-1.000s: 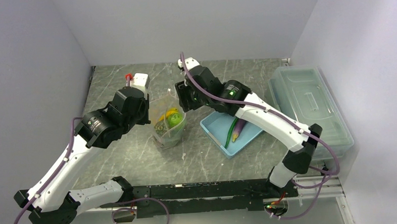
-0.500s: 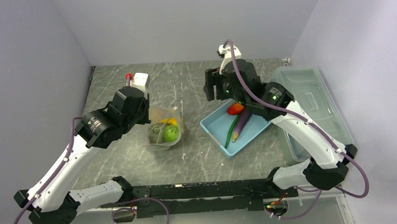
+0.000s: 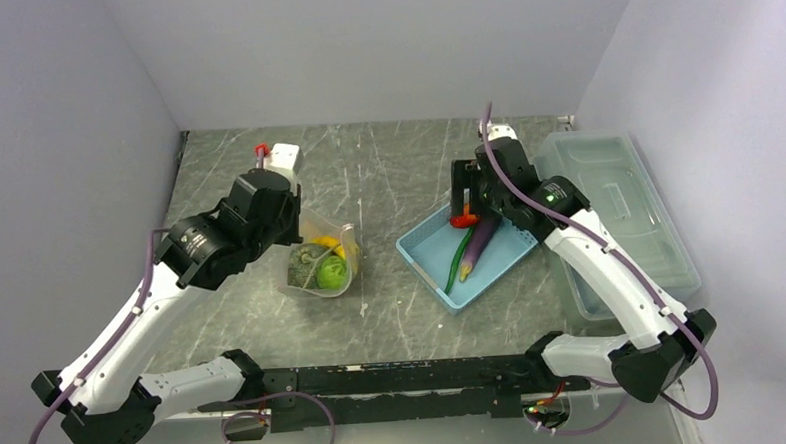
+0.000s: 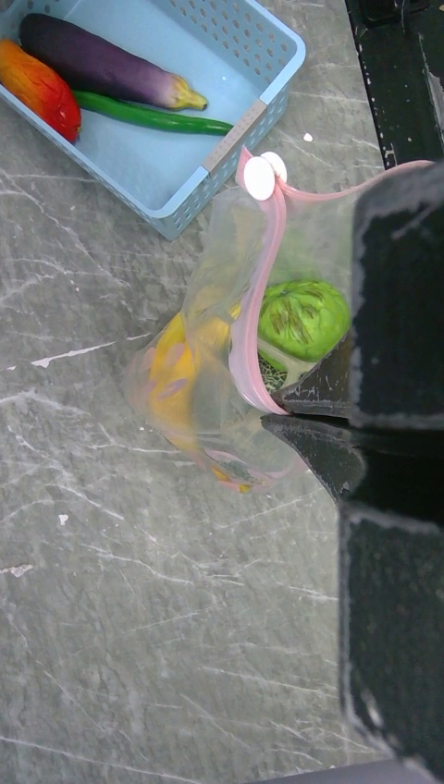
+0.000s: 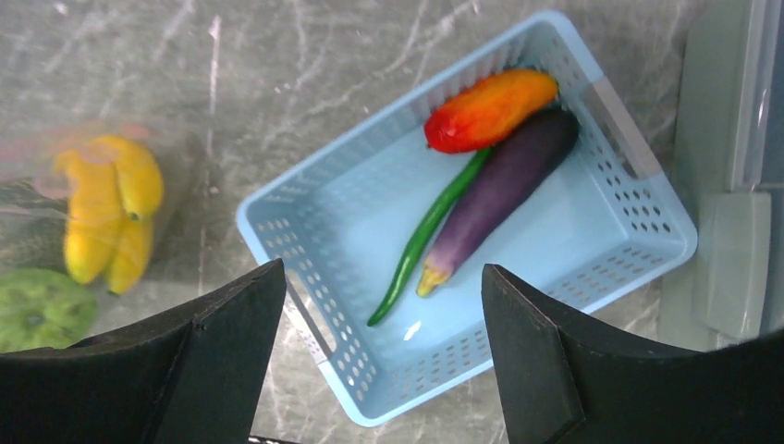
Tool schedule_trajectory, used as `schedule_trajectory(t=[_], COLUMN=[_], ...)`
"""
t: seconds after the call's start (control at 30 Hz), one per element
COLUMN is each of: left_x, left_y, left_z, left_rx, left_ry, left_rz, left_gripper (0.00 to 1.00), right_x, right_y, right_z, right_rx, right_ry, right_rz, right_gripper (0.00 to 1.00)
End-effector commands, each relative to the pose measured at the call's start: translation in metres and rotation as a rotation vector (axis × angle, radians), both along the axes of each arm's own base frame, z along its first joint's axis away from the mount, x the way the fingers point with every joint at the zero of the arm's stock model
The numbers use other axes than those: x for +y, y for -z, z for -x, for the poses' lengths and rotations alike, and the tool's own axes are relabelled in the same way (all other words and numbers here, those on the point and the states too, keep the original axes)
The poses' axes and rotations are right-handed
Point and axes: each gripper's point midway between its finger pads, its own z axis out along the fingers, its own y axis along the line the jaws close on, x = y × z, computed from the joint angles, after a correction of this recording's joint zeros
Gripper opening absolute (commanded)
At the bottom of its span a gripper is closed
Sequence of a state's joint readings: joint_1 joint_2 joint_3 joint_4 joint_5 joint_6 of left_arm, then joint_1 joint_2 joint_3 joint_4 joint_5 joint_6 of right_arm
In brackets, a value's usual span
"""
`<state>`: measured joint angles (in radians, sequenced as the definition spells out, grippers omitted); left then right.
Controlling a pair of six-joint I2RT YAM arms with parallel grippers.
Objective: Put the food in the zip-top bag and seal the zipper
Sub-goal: Pick up the fake vegetable from the bin.
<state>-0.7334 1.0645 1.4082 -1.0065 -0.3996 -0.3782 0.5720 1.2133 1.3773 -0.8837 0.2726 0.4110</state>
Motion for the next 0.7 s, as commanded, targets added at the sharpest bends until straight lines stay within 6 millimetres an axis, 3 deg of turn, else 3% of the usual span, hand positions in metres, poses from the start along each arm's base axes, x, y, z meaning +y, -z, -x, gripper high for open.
schedule_trajectory(t=[0.0,0.23,0.67], left_x=[-0.007,-0.009,-0.018], left_y=[-0.011,-0.012,-0.014], left_z=[-0.007,-0.010,-0.034], left_rx=[-0.042,-0.042,-0.044], left_ry=[0.014,0.011,0.004], left_rz=[0.029,0.027,-0.042], left_gripper=[0.00,0.00,0.00], right_x=[-0.011,-0.014,-0.018], right_y=[0.026,0.091,0.155], right_z=[0.008,0.019,0.012], right_rx=[0.073,0.225,0.339], right_ry=[0.038,0.039,0.102], right_rz=[-0.027,-0.078,-0.086], right_gripper=[0.84,0.93,0.93])
